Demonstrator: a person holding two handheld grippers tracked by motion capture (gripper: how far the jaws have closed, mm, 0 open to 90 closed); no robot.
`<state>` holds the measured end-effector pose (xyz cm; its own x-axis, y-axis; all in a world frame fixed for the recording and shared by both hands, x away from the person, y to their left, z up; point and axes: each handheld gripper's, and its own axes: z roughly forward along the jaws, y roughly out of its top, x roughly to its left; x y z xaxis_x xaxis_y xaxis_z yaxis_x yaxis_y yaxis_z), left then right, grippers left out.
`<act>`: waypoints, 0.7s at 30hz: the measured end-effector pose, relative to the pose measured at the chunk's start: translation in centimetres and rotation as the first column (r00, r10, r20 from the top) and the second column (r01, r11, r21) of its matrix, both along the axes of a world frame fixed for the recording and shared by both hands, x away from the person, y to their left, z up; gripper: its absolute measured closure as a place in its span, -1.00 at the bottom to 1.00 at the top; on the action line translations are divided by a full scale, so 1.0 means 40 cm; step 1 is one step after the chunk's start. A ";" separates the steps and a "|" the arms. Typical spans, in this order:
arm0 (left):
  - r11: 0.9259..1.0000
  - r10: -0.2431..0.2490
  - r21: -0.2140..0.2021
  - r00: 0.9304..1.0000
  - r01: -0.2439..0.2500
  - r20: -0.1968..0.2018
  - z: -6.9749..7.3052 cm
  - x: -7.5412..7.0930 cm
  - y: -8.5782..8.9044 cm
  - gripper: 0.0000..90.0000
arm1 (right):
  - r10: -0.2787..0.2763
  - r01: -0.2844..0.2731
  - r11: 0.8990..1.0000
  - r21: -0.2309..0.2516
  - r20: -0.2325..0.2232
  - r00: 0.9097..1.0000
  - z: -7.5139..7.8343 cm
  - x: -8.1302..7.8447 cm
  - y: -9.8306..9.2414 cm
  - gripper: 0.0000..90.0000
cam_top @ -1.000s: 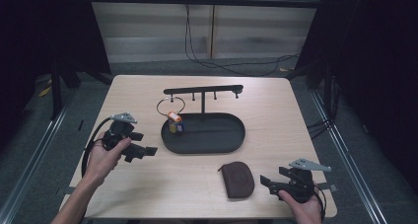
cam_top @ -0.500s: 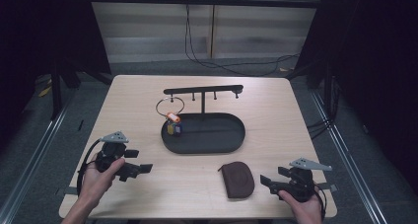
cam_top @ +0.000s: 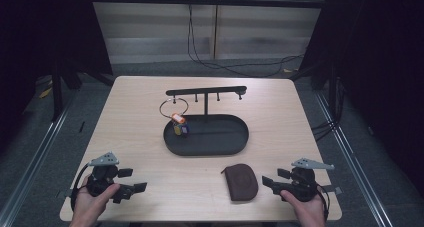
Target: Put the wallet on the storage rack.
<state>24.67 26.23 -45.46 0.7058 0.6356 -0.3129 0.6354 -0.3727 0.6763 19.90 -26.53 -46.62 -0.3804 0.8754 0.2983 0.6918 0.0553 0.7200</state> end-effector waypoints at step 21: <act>0.999 -0.036 -0.023 0.999 0.036 0.003 -0.031 -0.030 0.004 -0.62 | 0.074 -0.075 0.997 -0.026 -0.055 0.996 0.056 0.057 0.063 -0.18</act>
